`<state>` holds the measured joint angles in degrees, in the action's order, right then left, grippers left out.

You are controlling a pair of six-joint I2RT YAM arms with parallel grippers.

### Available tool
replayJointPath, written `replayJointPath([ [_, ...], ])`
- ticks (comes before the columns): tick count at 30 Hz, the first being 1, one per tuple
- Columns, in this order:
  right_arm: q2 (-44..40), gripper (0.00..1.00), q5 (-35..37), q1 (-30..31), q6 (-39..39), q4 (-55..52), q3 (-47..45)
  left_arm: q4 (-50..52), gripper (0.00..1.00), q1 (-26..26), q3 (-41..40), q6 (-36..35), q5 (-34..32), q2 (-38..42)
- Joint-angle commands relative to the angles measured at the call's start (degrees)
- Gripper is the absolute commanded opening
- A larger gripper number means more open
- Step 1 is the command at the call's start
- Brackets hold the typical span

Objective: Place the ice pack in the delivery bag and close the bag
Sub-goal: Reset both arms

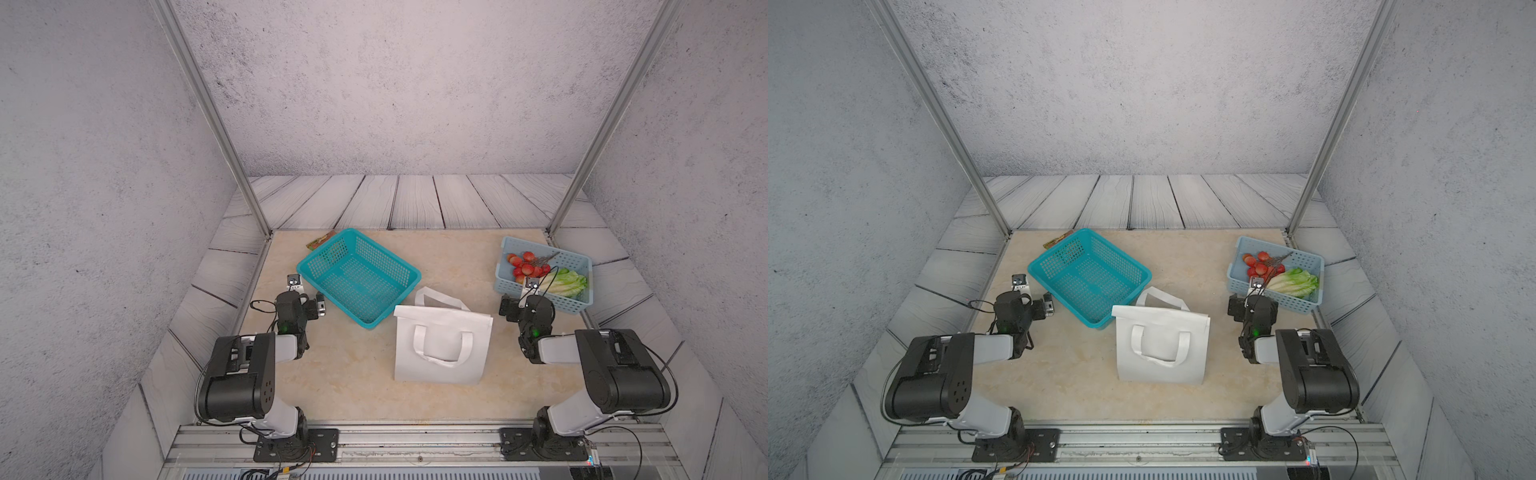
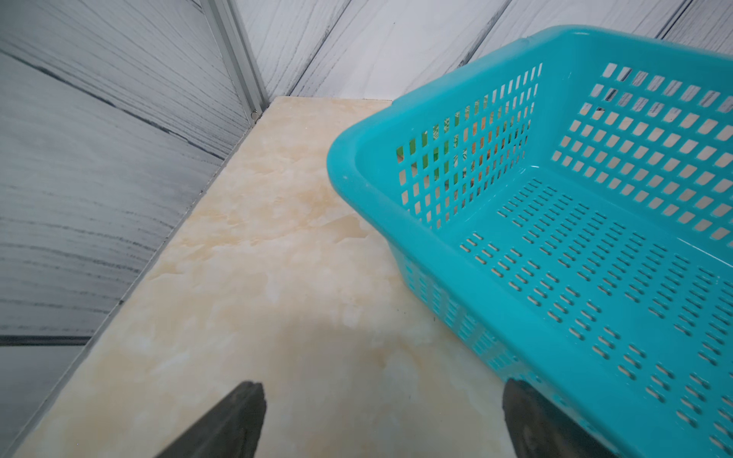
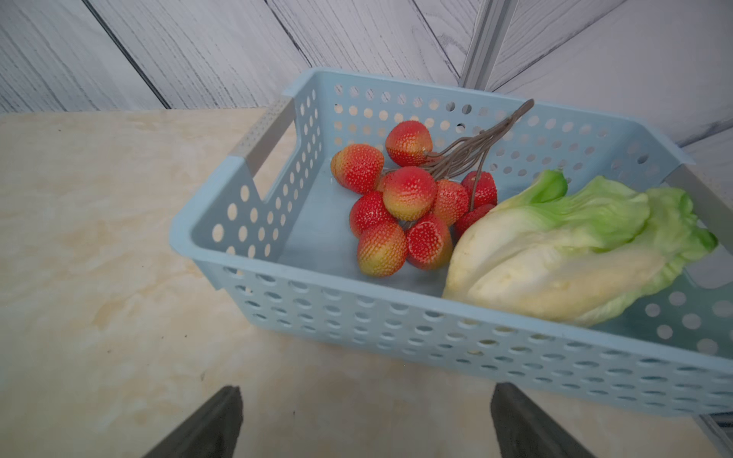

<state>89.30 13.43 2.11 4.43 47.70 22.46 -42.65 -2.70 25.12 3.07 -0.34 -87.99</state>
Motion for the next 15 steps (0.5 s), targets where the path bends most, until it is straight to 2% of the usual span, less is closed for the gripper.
replayJointPath([
  [1, -1.66, 0.99, 1.72, 0.39, 0.35, -4.38, 2.82, -0.14, 1.0, 0.51, 1.41, -0.78, 0.47, 0.66],
  [2, -1.75, 0.99, 1.58, 0.43, 0.17, -2.7, 2.25, -0.15, 1.0, 0.5, 1.42, -0.79, 0.43, 0.67],
  [4, -2.65, 0.99, 1.97, 0.5, 0.38, 7.13, -3.37, -0.21, 1.0, 0.6, 1.42, -0.79, 0.35, 0.67],
  [5, -2.98, 0.99, 4.93, 0.4, 2.09, 12.85, -7.03, -0.16, 1.0, 0.66, 1.42, -0.79, 0.34, 0.63],
  [9, 1.87, 0.99, 0.78, -1.08, 2.07, 31.58, -14.32, -0.11, 1.0, 0.6, 1.48, -0.95, 0.4, 0.55],
  [15, 2.17, 0.99, 0.8, -1.11, 1.81, 32.03, -13.97, -0.06, 1.0, 0.69, 1.55, -0.94, 0.35, 0.45],
])
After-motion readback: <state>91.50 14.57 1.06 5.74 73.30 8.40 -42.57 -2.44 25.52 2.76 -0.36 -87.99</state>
